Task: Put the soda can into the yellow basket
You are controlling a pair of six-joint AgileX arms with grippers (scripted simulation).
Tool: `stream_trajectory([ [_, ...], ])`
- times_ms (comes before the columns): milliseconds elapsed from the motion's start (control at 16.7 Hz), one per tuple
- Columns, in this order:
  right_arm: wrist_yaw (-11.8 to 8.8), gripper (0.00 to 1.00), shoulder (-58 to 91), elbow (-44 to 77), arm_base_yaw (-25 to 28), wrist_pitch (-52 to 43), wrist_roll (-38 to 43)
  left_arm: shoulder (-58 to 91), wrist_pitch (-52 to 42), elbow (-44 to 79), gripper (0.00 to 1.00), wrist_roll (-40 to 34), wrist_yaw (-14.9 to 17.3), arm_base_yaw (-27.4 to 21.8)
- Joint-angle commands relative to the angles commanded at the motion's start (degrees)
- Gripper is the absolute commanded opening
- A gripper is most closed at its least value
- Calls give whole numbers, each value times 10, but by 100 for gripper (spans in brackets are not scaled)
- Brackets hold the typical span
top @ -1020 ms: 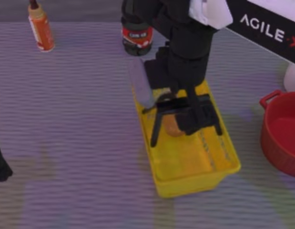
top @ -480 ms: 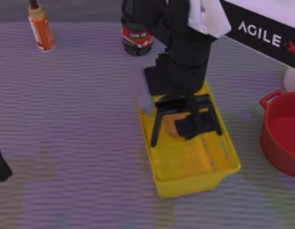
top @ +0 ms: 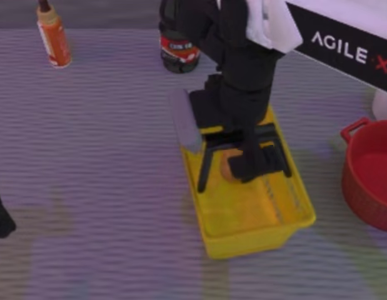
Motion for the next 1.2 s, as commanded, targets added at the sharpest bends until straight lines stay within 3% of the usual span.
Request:
stream_trajectory([
  [600,0,2,0,0,0,0,0,0,0,0,100,0,0,0],
  [1200,0,0,0,0,0,0,0,0,0,0,100,0,0,0],
])
